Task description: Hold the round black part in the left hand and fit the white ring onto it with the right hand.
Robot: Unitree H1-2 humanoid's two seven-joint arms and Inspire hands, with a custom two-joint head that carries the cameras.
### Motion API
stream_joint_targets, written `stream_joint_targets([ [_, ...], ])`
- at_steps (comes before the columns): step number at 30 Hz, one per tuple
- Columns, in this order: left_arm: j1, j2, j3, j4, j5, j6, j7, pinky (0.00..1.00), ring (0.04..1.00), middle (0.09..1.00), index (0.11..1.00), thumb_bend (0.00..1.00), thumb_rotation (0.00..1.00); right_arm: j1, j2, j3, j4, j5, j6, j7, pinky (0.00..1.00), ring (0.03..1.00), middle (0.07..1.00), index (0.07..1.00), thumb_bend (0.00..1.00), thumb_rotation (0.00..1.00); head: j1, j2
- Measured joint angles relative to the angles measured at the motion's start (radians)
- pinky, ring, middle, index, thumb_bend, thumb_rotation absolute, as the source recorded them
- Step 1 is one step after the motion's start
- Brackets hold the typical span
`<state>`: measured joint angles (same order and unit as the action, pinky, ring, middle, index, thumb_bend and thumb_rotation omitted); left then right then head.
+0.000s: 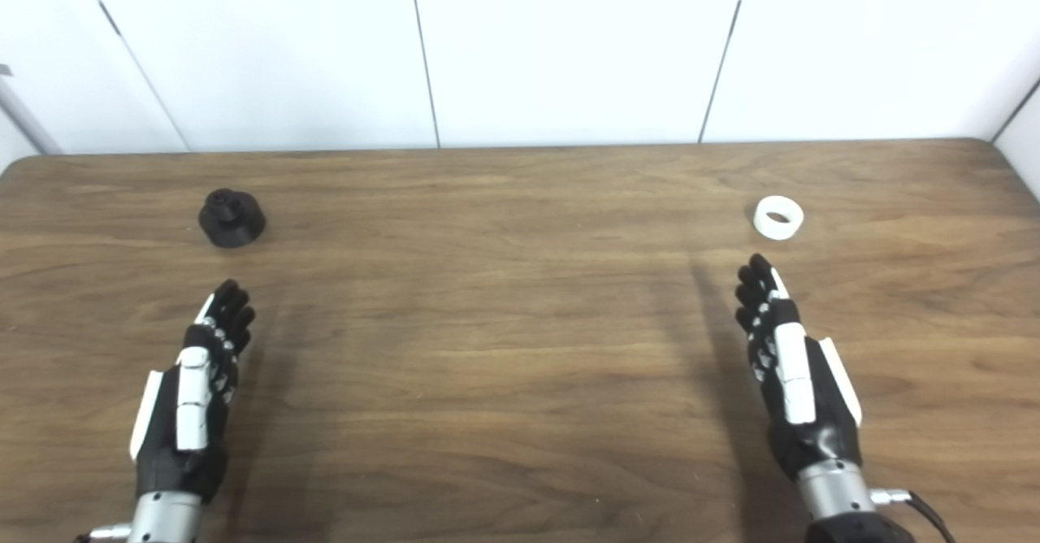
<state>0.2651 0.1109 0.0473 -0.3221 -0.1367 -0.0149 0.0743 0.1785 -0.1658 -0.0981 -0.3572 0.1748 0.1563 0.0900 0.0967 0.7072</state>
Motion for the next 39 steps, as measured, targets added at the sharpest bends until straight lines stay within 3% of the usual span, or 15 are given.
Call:
stream_joint_targets([
  [13,0.0,0.0,-0.001,-0.003,0.0,0.003,0.001,1.0,0.968,0.97,0.973,0.47,0.99,0.001,0.0,0.0,0.0,0.001,0.0,0.004,1.0,0.977,0.972,0.98,0.55,1.0,-0.003,-0.002],
  [21,0.001,0.0,-0.01,-0.003,0.007,-0.001,0.0,1.0,0.976,0.976,0.974,0.49,1.0,0.008,-0.002,0.0,0.0,0.0,-0.002,0.01,1.0,0.98,0.982,0.99,0.54,1.0,0.031,-0.048],
  [27,0.003,-0.004,-0.031,0.003,0.025,-0.014,0.0,1.0,0.99,0.977,0.965,0.5,0.96,0.02,-0.007,-0.01,0.025,0.015,-0.017,0.023,1.0,0.986,0.984,0.987,0.54,1.0,0.126,-0.117],
  [29,0.004,-0.005,-0.037,0.011,0.026,-0.034,-0.001,1.0,0.993,0.976,0.958,0.49,0.94,0.026,-0.011,-0.012,0.042,0.014,-0.035,0.028,1.0,0.989,0.986,0.989,0.54,1.0,0.132,-0.121],
  [39,0.003,-0.009,-0.071,0.079,0.042,-0.137,-0.002,1.0,0.988,0.987,0.968,0.43,0.96,0.025,-0.027,-0.014,0.089,0.019,-0.104,0.047,1.0,1.0,1.0,1.0,0.54,1.0,0.23,-0.218],
])
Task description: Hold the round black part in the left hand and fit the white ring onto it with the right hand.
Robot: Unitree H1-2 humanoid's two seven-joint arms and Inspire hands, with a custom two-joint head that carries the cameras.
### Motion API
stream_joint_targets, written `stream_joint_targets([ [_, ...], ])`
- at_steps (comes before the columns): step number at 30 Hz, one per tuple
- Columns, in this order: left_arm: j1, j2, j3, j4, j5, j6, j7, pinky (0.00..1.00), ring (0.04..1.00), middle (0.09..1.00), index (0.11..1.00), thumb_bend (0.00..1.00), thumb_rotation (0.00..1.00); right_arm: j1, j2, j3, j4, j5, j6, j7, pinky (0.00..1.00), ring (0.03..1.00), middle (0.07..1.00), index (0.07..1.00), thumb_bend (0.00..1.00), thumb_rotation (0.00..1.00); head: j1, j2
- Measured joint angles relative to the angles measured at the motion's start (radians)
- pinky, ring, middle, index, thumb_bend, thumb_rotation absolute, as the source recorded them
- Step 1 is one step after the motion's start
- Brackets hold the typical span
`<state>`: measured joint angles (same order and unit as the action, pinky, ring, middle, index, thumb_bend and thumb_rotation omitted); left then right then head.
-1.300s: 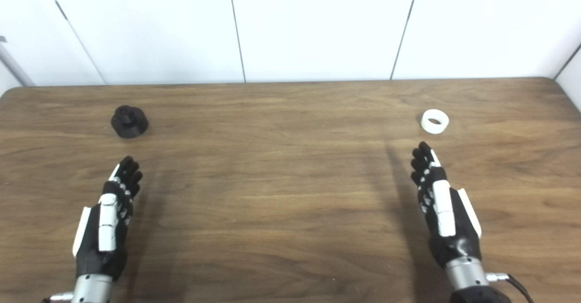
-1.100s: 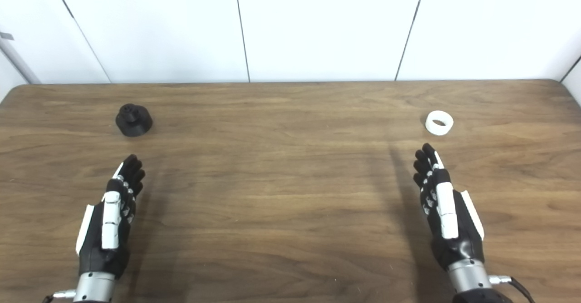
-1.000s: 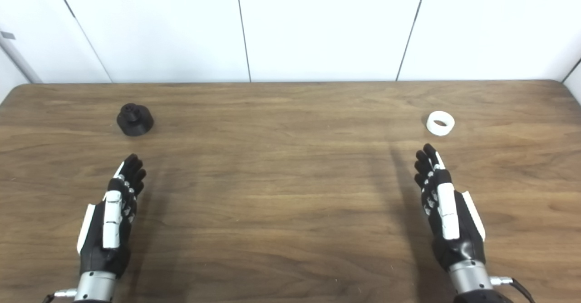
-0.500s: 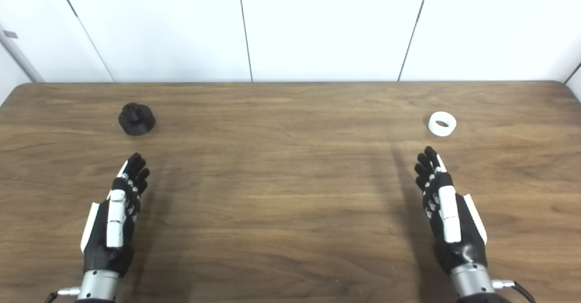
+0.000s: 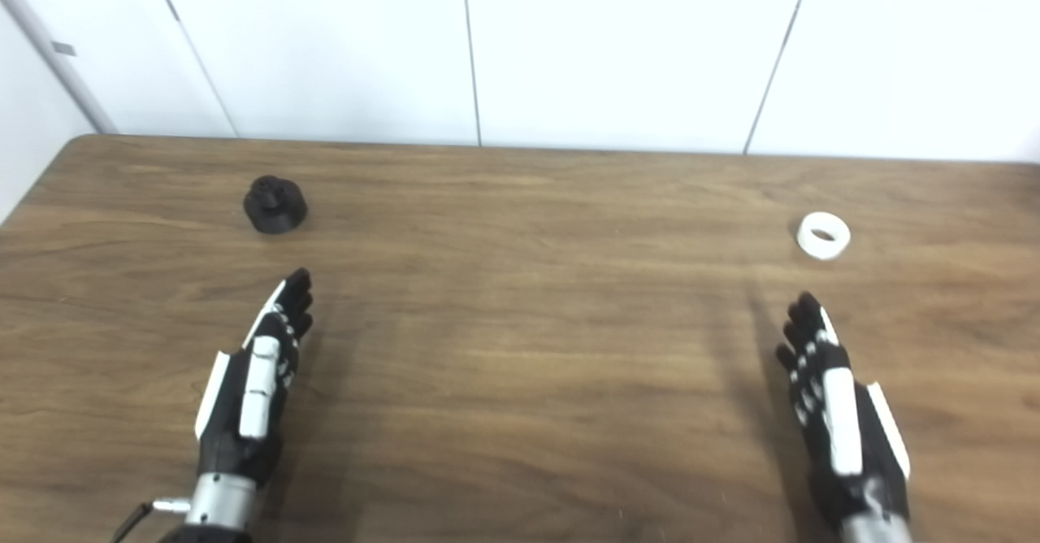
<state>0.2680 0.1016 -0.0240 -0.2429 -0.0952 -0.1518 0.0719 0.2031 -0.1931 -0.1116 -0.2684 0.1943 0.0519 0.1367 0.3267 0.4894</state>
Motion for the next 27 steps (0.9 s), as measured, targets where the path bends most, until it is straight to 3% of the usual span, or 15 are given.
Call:
stream_joint_targets([
  [10,-0.003,-0.003,-0.012,0.007,0.026,-0.021,0.032,1.0,0.985,0.982,0.953,0.45,0.92,-0.014,-0.003,-0.005,0.072,-0.005,-0.095,0.009,1.0,1.0,0.995,1.0,0.56,1.0,0.02,-0.041],
  [21,-0.004,-0.003,-0.022,0.009,0.041,-0.023,0.036,1.0,0.992,0.988,0.967,0.51,0.93,-0.017,-0.003,-0.005,0.08,-0.014,-0.105,0.008,1.0,1.0,0.999,1.0,0.54,1.0,0.028,-0.046],
  [27,-0.004,-0.003,-0.023,0.008,0.046,-0.019,0.043,1.0,0.986,0.99,0.969,0.45,0.9,-0.017,-0.003,-0.005,0.08,-0.016,-0.105,0.008,1.0,1.0,0.997,1.0,0.54,1.0,0.011,-0.04],
])
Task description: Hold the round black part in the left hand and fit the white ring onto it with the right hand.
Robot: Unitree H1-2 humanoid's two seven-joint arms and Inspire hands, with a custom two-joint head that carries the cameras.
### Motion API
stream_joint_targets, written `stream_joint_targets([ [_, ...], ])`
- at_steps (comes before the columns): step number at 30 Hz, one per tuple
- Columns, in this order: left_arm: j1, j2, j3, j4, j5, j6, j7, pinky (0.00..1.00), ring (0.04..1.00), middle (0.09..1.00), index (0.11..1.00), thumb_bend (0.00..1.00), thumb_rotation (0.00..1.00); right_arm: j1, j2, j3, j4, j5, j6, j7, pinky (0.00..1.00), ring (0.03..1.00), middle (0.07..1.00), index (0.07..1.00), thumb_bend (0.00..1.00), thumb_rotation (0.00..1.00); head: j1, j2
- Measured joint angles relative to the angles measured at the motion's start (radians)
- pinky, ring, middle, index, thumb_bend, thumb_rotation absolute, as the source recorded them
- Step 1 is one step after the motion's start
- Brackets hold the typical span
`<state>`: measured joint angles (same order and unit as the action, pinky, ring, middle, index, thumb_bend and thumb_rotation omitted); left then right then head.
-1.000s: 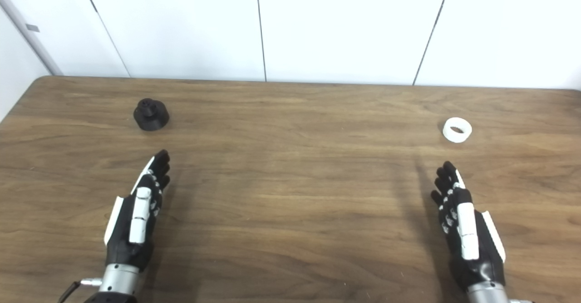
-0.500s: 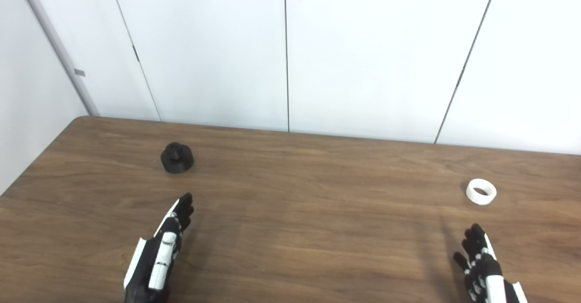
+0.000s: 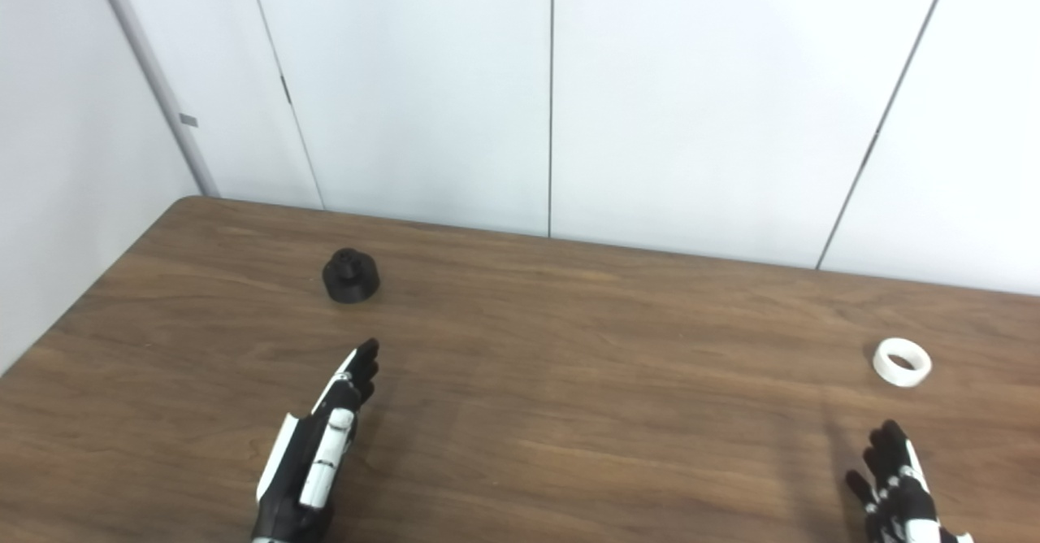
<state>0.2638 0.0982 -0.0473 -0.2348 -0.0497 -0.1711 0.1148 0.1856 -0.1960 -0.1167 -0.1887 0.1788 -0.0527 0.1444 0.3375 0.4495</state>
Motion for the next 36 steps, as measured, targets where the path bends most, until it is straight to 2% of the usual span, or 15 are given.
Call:
stream_joint_targets([
  [6,0.0,0.0,-0.002,-0.013,0.03,0.045,0.019,1.0,0.992,0.978,0.968,0.47,0.7,-0.001,0.0,-0.001,0.0,-0.002,0.001,-0.001,1.0,0.997,0.987,1.0,0.54,1.0,-0.017,0.006],
  [9,-0.002,0.001,0.0,-0.042,0.062,0.117,0.03,1.0,0.995,0.989,0.979,0.56,0.51,-0.002,0.0,-0.001,0.0,-0.005,0.001,-0.001,1.0,0.997,0.987,1.0,0.55,1.0,-0.017,0.006],
  [13,-0.009,0.006,0.021,-0.123,0.128,0.212,0.047,0.97,0.988,0.983,0.969,0.72,0.38,-0.002,0.0,-0.002,0.0,-0.005,0.0,-0.001,1.0,0.993,0.984,0.995,0.54,1.0,-0.017,0.006],
  [17,-0.054,0.011,0.07,-0.152,0.205,0.29,0.067,0.99,0.983,0.952,0.936,0.81,0.26,-0.001,0.0,-0.006,0.002,-0.006,0.0,-0.002,1.0,0.993,0.982,0.995,0.56,1.0,-0.025,0.011],
  [21,-0.166,0.019,0.115,-0.157,0.332,0.355,0.082,1.0,0.975,0.931,0.924,0.86,0.28,-0.003,0.0,-0.009,0.007,-0.007,-0.006,-0.002,1.0,0.986,0.981,0.993,0.55,1.0,-0.026,0.012],
  [22,-0.188,0.029,0.119,-0.159,0.367,0.367,0.081,0.89,0.915,0.908,0.912,0.89,0.31,-0.004,0.0,-0.009,0.007,-0.007,-0.007,-0.002,1.0,0.985,0.979,0.993,0.55,1.0,-0.026,0.012],
  [24,-0.228,0.055,0.131,-0.16,0.425,0.411,0.075,0.8,0.868,0.892,0.908,0.91,0.33,-0.007,0.0,-0.006,0.007,-0.007,-0.008,-0.002,1.0,0.982,0.978,0.993,0.55,1.0,-0.026,0.015],
  [28,-0.293,0.11,0.144,-0.153,0.498,0.496,0.032,0.93,0.963,0.954,0.922,0.9,0.35,-0.008,0.001,-0.006,0.007,-0.013,-0.007,-0.003,1.0,0.984,0.977,0.993,0.55,1.0,-0.029,0.015],
  [31,-0.339,0.152,0.153,-0.114,0.526,0.524,0.016,0.99,0.983,0.943,0.911,0.91,0.35,-0.007,0.001,-0.006,0.007,-0.016,-0.007,-0.003,1.0,0.99,0.978,0.995,0.56,1.0,-0.031,0.017],
  [36,-0.405,0.21,0.148,-0.009,0.587,0.542,0.003,1.0,0.985,0.935,0.889,0.91,0.35,-0.006,0.0,-0.006,0.007,-0.014,-0.011,-0.003,1.0,0.994,0.981,0.998,0.55,1.0,-0.034,0.018],
])
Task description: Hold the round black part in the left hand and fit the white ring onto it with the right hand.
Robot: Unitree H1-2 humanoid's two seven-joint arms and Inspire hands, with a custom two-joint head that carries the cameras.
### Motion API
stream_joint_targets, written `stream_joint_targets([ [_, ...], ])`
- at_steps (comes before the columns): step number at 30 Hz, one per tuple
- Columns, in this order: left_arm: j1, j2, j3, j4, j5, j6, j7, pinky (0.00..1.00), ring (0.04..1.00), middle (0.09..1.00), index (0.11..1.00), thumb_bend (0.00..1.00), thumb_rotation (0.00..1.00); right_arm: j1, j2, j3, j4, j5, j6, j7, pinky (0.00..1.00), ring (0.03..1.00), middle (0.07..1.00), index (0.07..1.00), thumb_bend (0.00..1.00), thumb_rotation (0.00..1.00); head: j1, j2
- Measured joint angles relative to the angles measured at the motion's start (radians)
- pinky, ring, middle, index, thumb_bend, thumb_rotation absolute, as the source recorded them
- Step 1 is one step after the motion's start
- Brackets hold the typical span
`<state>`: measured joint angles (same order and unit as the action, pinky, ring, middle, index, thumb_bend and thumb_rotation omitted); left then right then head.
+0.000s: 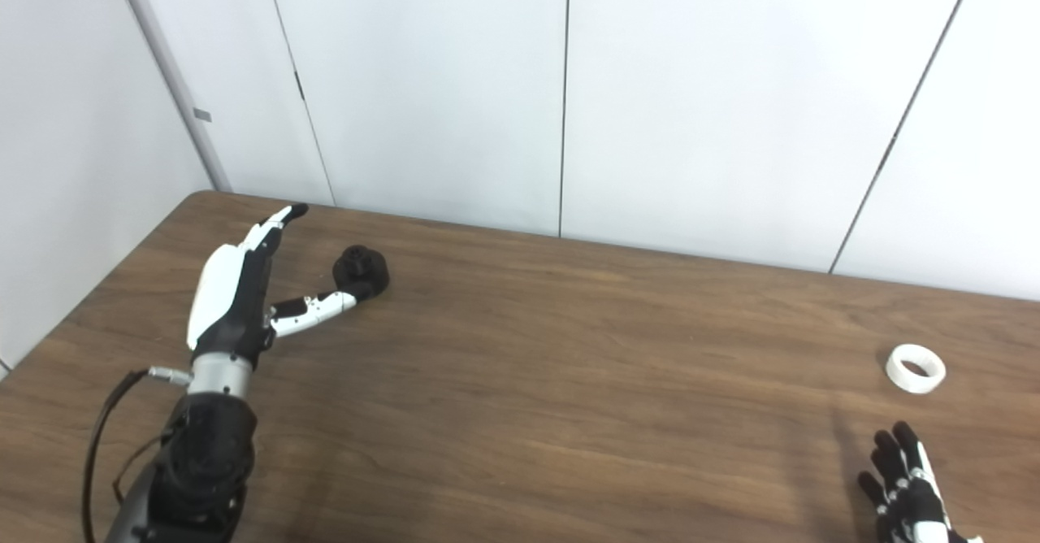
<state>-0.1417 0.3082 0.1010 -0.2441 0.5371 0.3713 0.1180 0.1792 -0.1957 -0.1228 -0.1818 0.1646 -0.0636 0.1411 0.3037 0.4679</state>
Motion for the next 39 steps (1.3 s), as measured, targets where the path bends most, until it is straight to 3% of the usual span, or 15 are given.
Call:
stream_joint_targets([
  [7,-0.093,0.035,-0.012,0.154,0.042,0.022,-0.003,1.0,0.999,0.949,0.872,0.96,0.39,0.0,0.0,0.0,-0.001,0.004,0.0,0.0,1.0,0.988,0.978,0.994,0.55,1.0,-0.006,0.003],
  [16,-0.159,0.101,-0.089,0.348,0.101,0.05,-0.032,1.0,1.0,0.966,0.856,0.99,0.44,0.002,-0.008,0.007,-0.001,0.006,-0.001,0.006,1.0,1.0,1.0,1.0,0.51,1.0,-0.017,0.008],
  [23,-0.199,0.107,-0.12,0.415,0.102,0.064,-0.059,1.0,1.0,0.978,0.84,1.0,0.46,0.006,-0.007,0.014,-0.023,0.009,0.024,0.005,1.0,1.0,1.0,1.0,0.56,1.0,-0.021,0.011],
  [39,-0.274,0.139,-0.169,0.523,0.071,0.086,-0.143,1.0,1.0,0.972,0.831,0.98,0.42,0.013,-0.005,0.013,-0.05,0.01,0.059,0.003,1.0,1.0,1.0,1.0,0.54,1.0,-0.037,0.014],
])
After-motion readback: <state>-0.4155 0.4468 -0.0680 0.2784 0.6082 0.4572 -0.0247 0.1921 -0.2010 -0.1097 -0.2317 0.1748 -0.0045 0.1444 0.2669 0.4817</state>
